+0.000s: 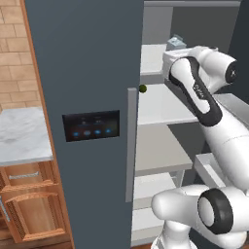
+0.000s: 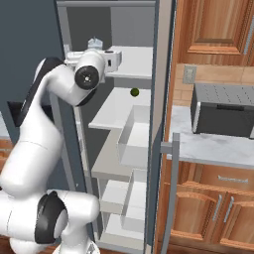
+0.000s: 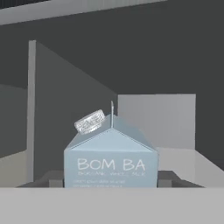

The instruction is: Take out the milk from the fridge and place it on the tray on the counter. Then take the sugar cube near the tray and place it in the tray.

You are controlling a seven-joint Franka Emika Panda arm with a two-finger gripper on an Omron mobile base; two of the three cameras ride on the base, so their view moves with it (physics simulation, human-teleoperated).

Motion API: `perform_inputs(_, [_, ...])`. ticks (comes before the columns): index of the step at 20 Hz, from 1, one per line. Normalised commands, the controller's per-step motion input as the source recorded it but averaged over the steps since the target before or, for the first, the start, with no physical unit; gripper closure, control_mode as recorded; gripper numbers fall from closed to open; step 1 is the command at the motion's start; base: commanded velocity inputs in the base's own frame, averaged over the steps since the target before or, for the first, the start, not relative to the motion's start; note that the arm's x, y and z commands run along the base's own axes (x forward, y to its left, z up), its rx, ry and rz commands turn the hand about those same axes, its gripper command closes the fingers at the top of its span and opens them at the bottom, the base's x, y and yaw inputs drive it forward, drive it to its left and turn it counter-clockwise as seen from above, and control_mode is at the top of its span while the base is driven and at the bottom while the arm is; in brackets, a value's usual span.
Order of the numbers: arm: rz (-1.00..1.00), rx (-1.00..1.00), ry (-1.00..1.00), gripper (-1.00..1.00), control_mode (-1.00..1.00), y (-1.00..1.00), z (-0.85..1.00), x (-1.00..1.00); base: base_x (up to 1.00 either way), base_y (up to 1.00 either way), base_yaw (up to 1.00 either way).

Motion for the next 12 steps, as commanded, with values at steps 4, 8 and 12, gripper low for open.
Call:
perform_inputs(4, [0.00, 0.03, 0.12, 1.00, -1.00, 0.00, 0.00, -1.00, 0.00, 0.00, 0.00])
perform_inputs(8, [0.00, 0.00, 0.08, 1.00, -1.00, 0.00, 0.00, -1.00, 0.00, 0.00, 0.00])
perform_inputs(12, [-0.01, 0.00, 0.05, 1.00, -1.00, 0.03, -0.18, -1.00, 0.00, 0.00, 0.00])
